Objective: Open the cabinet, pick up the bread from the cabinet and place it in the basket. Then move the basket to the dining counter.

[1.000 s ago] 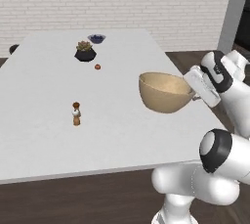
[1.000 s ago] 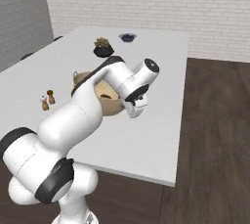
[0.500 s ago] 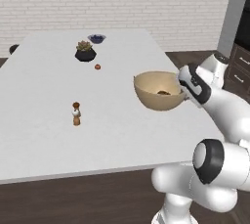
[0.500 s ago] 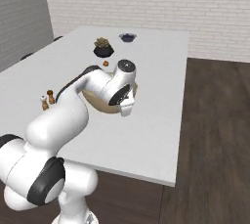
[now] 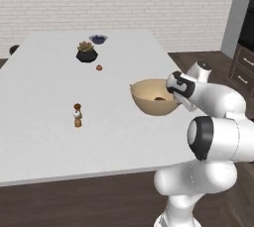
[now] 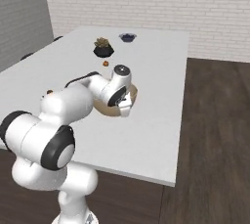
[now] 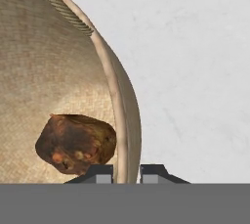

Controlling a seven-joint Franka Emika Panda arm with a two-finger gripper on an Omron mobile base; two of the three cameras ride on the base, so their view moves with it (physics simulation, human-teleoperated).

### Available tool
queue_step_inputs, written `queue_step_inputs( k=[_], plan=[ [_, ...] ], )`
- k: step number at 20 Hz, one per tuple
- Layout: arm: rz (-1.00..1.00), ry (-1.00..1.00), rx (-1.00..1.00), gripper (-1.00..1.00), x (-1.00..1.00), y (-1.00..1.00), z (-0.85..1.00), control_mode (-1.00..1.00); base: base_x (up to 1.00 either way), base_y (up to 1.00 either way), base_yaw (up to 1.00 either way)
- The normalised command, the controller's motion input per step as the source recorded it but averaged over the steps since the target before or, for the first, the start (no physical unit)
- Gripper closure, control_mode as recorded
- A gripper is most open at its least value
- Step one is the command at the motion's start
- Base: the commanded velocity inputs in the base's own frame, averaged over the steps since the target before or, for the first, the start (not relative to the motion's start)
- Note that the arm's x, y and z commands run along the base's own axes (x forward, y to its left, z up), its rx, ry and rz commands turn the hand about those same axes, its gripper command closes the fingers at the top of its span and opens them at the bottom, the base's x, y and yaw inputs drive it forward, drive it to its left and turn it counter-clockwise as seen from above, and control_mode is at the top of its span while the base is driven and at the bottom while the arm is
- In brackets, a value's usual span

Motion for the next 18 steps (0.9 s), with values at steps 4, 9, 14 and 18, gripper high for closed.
queue_step_inputs(
  k=[4, 9, 14, 18],
  plan=[
    [0.0, 0.01, 0.0, 1.0, 0.24, 0.0, -0.19, -1.0, 0.0, 0.0, 0.0],
    [0.0, 0.0, 0.0, 1.0, 0.27, 0.0, -0.34, -1.0, 0.0, 0.0, 0.0],
    [0.0, 0.0, 0.0, 1.0, 0.21, -0.01, -0.37, -1.0, 0.0, 0.0, 0.0],
    [0.0, 0.02, -0.01, 1.0, 0.18, -0.02, -0.4, -1.0, 0.0, 0.0, 0.0]
  ],
)
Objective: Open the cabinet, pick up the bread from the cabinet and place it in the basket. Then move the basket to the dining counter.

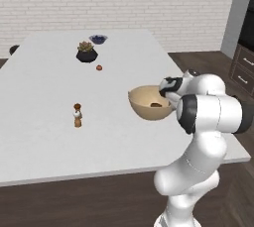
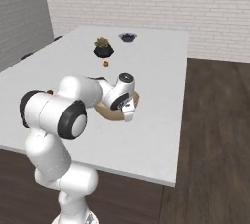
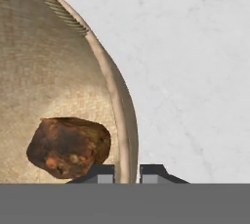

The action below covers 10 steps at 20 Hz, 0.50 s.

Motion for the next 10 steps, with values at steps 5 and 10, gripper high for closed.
queue_step_inputs(
  k=[5, 10],
  plan=[
    [0.0, 0.0, -0.04, 1.0, 0.08, 0.0, -0.41, -1.0, 0.0, 0.0, 0.0],
    [0.0, 0.01, -0.03, -1.0, 0.0, 0.0, -0.1, -1.0, 0.0, 0.0, 0.0]
  ],
)
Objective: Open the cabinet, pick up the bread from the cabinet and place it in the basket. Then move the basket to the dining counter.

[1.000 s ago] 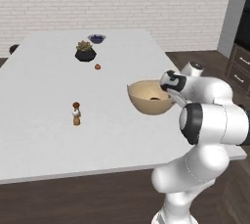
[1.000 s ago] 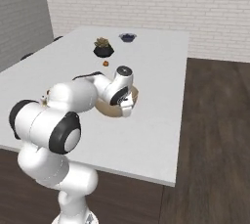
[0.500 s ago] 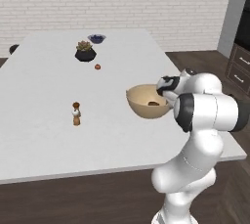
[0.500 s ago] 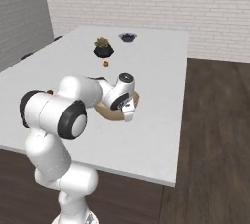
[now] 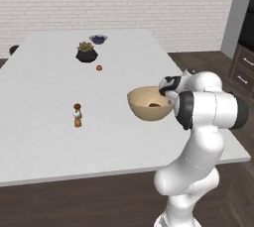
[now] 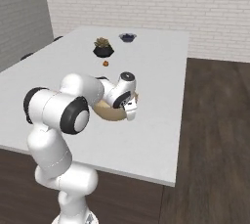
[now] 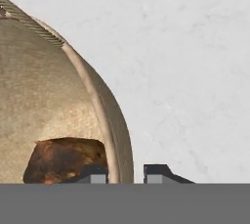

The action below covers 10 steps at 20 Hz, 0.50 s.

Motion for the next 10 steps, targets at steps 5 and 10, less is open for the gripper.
queue_step_inputs(
  k=[5, 10],
  plan=[
    [0.01, -0.02, 0.03, -1.0, -0.1, 0.0, 0.24, -1.0, 0.0, 0.0, 0.0],
    [0.14, -0.14, 0.1, -1.0, -0.39, 0.02, 0.55, -1.0, 0.0, 0.0, 0.0]
  ],
)
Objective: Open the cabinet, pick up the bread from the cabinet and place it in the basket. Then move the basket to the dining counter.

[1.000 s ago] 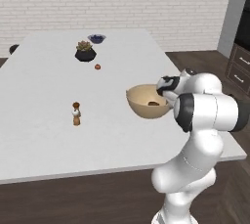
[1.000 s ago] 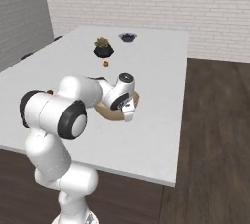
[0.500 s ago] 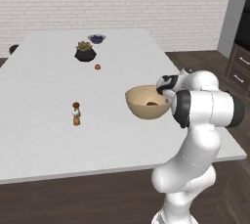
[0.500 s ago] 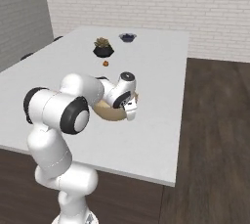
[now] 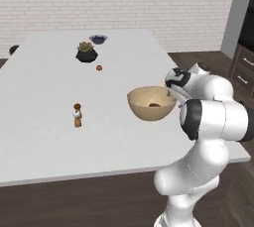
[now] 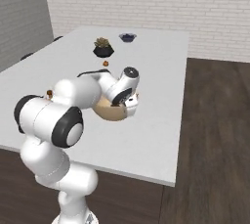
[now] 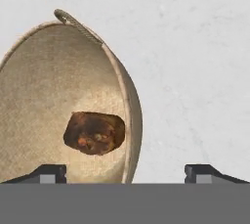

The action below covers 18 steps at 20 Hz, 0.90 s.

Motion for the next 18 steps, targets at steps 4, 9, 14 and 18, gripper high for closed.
queue_step_inputs(
  k=[4, 9, 14, 18],
  plan=[
    [0.23, -0.21, 0.02, -1.0, -0.62, 0.03, 0.74, -1.0, 0.0, 0.0, 0.0],
    [0.25, -0.18, 0.0, -1.0, -0.74, 0.0, 0.87, -1.0, 0.0, 0.0, 0.0],
    [0.19, -0.19, 0.0, -1.0, -0.98, -0.08, 0.78, -1.0, 0.0, 0.0, 0.0],
    [0.2, -0.38, 0.02, -1.0, -1.0, -0.1, 0.44, -1.0, 0.0, 0.0, 0.0]
  ],
)
